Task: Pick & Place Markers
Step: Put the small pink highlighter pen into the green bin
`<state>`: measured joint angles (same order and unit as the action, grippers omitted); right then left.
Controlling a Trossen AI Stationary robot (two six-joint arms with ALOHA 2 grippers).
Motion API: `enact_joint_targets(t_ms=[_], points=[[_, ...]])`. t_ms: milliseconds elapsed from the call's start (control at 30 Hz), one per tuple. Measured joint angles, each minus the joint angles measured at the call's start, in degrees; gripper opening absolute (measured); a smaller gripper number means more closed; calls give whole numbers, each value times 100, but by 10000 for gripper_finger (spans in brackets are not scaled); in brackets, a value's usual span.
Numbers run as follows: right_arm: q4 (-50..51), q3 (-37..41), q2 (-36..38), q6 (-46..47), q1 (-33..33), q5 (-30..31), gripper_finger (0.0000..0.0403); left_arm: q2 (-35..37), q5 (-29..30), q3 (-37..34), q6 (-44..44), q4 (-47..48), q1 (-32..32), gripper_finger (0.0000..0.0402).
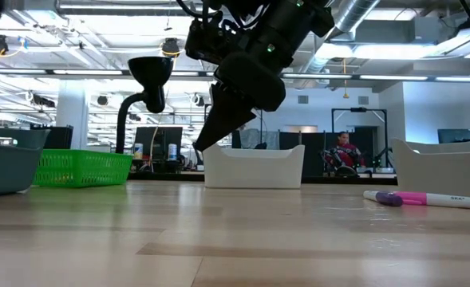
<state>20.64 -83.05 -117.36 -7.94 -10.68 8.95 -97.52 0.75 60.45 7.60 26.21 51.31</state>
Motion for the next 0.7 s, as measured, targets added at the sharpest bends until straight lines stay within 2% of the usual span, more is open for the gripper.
enact_joint_targets(t_ms=[167,233,333,533,700], points=[[-10,0,0,0,0,-2,0,-358,-700,-4,-243,235,21,97],[-8,0,0,0,0,-2,0,-471,-779,-4,-435,234,89,97],[-7,0,0,0,0,-2,0,-558,-765,-4,-575,233,131,97],[-7,0,0,0,0,-4,0,-541,-360,-4,-579,272,95,97],[-7,0,1,0,0,-4,0,-539,-352,-4,-576,360,96,97]])
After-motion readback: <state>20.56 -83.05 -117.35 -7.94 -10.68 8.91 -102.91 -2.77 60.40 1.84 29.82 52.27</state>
